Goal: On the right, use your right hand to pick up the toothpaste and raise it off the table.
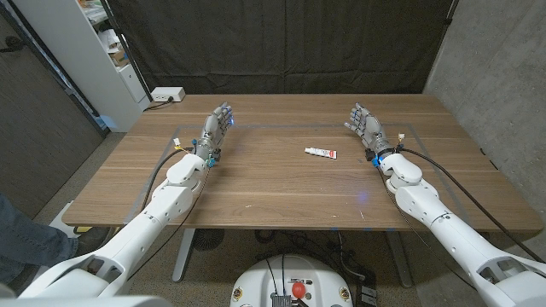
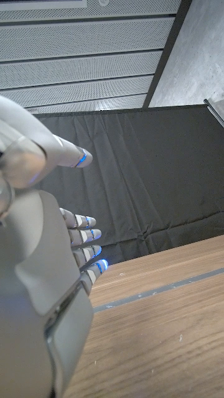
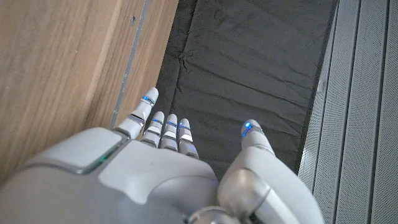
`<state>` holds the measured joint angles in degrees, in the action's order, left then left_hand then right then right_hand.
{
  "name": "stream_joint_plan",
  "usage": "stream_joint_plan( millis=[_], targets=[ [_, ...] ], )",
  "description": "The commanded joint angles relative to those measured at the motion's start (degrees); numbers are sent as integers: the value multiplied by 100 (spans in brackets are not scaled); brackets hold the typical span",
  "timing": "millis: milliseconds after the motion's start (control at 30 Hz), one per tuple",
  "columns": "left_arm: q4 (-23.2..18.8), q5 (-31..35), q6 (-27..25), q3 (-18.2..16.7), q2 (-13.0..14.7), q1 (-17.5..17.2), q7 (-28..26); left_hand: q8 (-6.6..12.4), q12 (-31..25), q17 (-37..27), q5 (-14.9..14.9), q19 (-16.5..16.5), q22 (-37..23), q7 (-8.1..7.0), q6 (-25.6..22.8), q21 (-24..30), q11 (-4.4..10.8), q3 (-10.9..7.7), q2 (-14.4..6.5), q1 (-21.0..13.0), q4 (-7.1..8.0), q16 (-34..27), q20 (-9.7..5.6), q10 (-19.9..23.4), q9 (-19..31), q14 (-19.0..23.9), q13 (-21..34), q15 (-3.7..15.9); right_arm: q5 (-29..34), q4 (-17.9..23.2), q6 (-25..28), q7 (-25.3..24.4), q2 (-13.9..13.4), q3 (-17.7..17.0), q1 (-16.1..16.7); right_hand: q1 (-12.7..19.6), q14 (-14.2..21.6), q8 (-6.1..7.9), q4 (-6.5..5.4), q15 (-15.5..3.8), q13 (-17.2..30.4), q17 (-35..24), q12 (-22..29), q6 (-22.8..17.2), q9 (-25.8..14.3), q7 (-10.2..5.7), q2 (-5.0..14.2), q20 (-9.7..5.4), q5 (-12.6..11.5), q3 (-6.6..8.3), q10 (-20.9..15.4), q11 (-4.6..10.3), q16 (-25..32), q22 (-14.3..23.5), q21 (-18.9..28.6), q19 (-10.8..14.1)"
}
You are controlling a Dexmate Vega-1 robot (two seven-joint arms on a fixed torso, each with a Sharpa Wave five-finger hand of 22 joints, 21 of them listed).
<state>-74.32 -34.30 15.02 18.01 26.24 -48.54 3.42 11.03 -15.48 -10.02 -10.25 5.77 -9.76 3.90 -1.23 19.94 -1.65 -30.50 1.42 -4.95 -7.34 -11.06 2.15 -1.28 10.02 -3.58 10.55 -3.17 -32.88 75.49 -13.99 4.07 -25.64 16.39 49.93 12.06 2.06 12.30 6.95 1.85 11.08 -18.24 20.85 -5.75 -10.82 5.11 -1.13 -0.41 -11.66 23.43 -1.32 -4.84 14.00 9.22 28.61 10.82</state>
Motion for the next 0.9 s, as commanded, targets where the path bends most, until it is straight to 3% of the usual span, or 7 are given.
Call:
stream_joint_plan(
  millis=[33,400,500,600,900],
  targets=[
    [-34,768,-370,-796,-662,-138,471,29,-25,-29,-19,78,-23,20,-4,-3,29,-47,-38,-78,-4,-30,22,-40,14,-49,20,-1,1214,213,509,746,1088,-1377,299,61,20,26,-1,24,8,-15,13,-56,-9,5,4,3,-32,32,-22,-41,38,23,17,40],
    [-223,1252,-580,-1240,-1033,-257,660,22,-7,-28,-16,85,-25,7,-14,-37,43,-54,-65,-98,-10,-22,47,-20,16,-48,23,7,2037,396,588,1315,1850,-2166,390,138,39,23,33,17,-6,23,-31,-80,-8,2,51,4,-38,55,-45,-36,30,23,-27,58],
    [-285,1358,-585,-1311,-1105,-294,635,19,-1,-27,-15,84,-26,7,-12,-46,50,-55,-71,-104,-12,-22,33,-17,16,-43,23,3,2239,433,542,1388,1984,-2284,414,163,38,20,44,3,-9,35,-45,-82,-7,1,64,-4,-39,62,-49,-30,26,24,-43,58],
    [-367,1423,-652,-1359,-1140,-328,653,15,12,-26,-12,56,-27,16,-21,-59,21,-56,-85,-115,-16,-21,-81,-2,16,-31,25,4,2379,458,494,1479,2100,-2388,434,180,40,17,51,7,-11,42,-54,-80,-7,0,73,-14,-40,68,-52,-25,24,24,-51,62],
    [-517,1555,-756,-1441,-1245,-407,651,12,30,-25,-8,50,-26,24,-32,-86,19,-58,-101,-132,-23,-16,-94,11,17,-26,27,8,2679,579,291,1699,2315,-2627,511,269,56,4,88,-15,-17,72,-93,-71,-5,-26,120,-34,-43,100,-63,-10,19,25,-82,91]
  ],
)
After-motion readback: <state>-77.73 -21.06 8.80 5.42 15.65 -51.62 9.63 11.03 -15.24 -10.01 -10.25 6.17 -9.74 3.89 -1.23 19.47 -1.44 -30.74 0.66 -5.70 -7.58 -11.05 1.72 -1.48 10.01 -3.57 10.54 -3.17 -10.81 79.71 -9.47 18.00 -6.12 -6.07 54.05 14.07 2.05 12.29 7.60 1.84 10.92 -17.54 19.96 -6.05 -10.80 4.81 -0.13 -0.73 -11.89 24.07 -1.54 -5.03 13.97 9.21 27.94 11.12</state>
